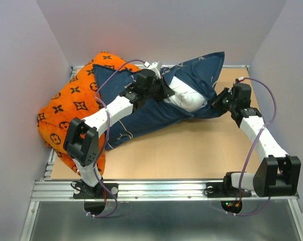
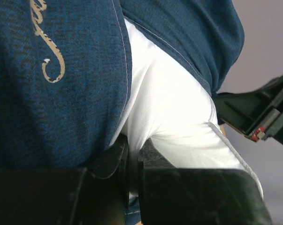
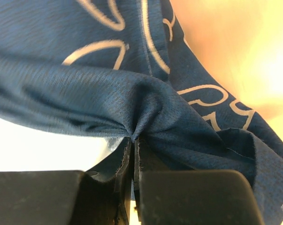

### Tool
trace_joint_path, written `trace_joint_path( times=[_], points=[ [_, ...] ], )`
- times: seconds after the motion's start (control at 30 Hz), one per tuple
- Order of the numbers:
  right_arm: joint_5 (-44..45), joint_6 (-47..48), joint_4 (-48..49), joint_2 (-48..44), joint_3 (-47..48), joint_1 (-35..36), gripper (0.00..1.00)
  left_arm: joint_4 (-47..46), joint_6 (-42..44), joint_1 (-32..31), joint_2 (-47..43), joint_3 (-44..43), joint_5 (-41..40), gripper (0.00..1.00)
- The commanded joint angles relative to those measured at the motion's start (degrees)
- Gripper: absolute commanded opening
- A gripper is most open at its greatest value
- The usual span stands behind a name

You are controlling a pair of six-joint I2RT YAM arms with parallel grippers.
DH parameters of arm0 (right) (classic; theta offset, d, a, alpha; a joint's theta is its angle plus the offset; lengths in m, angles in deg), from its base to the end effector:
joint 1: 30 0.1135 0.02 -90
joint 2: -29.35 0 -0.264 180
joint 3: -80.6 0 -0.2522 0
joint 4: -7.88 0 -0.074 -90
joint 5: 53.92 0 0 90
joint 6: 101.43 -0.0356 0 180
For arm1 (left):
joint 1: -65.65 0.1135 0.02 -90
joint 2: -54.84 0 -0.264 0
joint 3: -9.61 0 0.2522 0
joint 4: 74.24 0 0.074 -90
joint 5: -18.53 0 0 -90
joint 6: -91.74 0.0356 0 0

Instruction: Remove the pillowcase from the pillow

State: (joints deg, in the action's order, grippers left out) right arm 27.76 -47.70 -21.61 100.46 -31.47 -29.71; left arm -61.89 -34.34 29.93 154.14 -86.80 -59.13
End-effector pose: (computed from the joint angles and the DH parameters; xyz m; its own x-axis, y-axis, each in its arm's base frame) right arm 0.2783 0.0066 0.2903 -0.5102 0.5828 -0.6325 0.2171 0.7989 0.5610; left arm 0.3361 -0.2511 0.3327 -0.6069 -0.2722 -0.7467 0.4706 0.6341 -0.6136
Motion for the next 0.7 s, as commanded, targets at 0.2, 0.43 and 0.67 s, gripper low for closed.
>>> trace_joint_path(
  times=[0.2, 0.43, 0.67],
  points=[
    [18.4, 0.5, 3.2, 16.7, -0.8, -9.5, 0.01, 4.0, 4.9, 3.1, -24.1, 15.6, -15.3, 0.00],
    [10.3, 2.9, 5.4, 8.3, -4.3, -5.5, 0.47, 1.9, 1.8, -5.0, -22.9, 25.3, -20.6, 0.00],
    [8.8, 3.8, 1.2, -7.7, -4.9, -5.0, 0.66, -0.7, 1.3, -7.0, -18.9, 25.2, -21.7, 0.00]
  ],
)
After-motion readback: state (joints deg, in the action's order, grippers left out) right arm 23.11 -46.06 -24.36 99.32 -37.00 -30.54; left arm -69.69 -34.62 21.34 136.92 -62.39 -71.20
